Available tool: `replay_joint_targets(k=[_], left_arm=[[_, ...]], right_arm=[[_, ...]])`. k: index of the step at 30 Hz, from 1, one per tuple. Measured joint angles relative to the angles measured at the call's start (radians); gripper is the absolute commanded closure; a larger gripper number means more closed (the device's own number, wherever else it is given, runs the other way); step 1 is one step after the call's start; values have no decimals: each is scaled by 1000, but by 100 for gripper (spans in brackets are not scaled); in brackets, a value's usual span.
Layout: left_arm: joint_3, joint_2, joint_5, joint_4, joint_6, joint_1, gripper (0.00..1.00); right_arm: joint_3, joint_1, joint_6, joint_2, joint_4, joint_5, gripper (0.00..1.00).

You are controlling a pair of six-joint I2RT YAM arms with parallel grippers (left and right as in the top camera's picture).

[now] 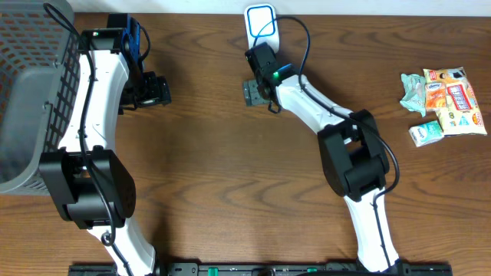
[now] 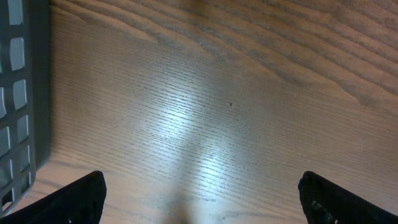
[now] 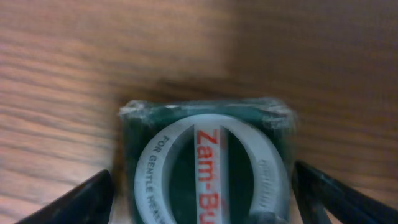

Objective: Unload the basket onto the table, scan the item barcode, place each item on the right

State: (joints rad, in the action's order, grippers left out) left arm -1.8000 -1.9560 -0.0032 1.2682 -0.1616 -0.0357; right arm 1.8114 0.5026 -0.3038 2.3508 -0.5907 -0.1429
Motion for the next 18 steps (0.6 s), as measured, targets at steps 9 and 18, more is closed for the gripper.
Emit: replay_joint_targets(k=[9,18], left_arm=[[0,0,0,0,0,0,2],[0,0,0,0,0,0,2]], right_arm=[[2,-5,5,3,12,-3,59],[-6,-121,6,-135,-165,-61,54]])
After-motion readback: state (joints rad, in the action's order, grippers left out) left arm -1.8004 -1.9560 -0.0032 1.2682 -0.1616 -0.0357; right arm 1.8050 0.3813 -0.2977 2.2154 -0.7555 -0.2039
